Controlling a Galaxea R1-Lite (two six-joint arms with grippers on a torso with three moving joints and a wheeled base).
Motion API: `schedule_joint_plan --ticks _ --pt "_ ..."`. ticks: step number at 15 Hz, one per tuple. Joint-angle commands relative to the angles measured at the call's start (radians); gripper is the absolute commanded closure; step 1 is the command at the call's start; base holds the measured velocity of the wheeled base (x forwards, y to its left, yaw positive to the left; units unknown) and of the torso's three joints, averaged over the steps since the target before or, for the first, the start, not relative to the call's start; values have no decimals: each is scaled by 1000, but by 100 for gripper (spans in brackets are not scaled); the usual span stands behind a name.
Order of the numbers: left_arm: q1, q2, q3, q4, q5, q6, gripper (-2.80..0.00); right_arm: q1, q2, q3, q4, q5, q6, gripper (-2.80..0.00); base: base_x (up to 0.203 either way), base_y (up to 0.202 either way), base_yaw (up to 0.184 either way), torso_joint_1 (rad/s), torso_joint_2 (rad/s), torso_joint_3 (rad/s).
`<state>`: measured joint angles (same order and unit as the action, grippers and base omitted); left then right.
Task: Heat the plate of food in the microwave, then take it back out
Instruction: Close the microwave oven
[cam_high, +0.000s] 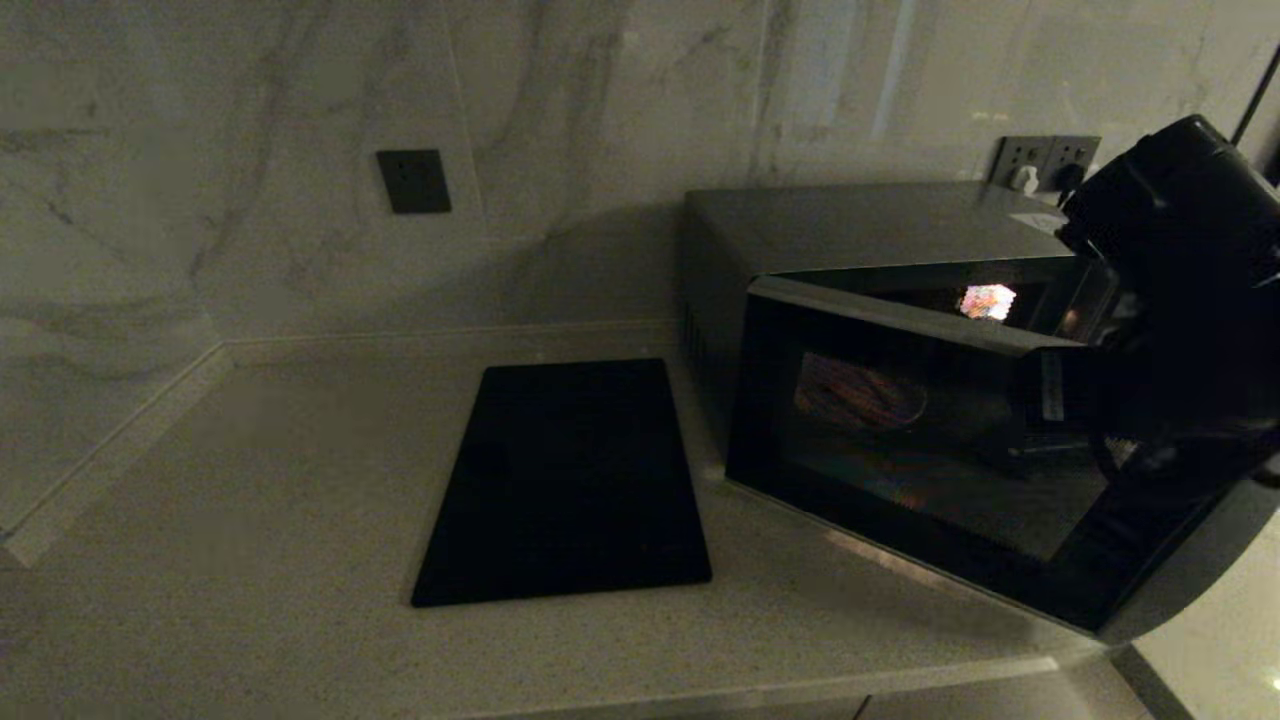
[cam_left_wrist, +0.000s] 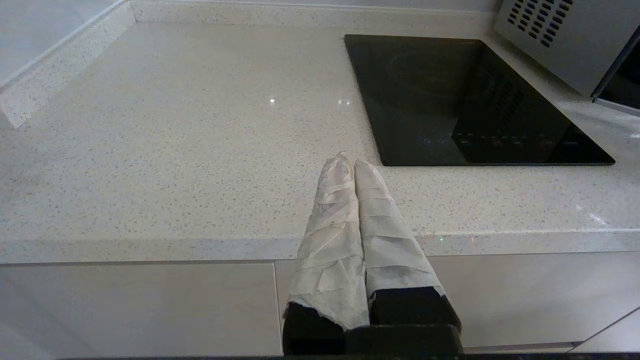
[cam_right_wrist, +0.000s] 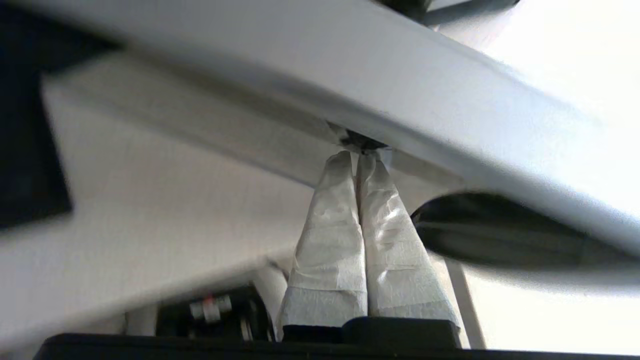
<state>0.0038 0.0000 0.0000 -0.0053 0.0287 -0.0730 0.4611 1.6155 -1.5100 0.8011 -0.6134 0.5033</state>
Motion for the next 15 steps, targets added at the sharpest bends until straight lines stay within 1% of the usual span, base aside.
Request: schedule_joint_plan --ticks 1,3,8,10,12,15 --pt "1 2 0 -1 0 -1 0 -76 43 -1 -62 7 -12 0 0 0 0 0 0 0" --pt "1 1 0 -1 0 -1 0 -125 67 -5 -117 30 -32 0 0 0 0 0 0 0" --pt "1 2 0 -1 0 -1 0 -240 143 -14 -315 91 -91 0 0 0 0 0 0 0" --pt "1 0 0 -1 0 -1 0 -265 184 -40 -367 116 -94 0 0 0 0 0 0 0" --pt "1 1 0 -1 0 -1 0 -276 221 -75 -399 119 -92 0 0 0 0 0 0 0" --pt "1 2 0 -1 0 -1 0 -286 256 -119 -416 133 -91 0 0 0 0 0 0 0"
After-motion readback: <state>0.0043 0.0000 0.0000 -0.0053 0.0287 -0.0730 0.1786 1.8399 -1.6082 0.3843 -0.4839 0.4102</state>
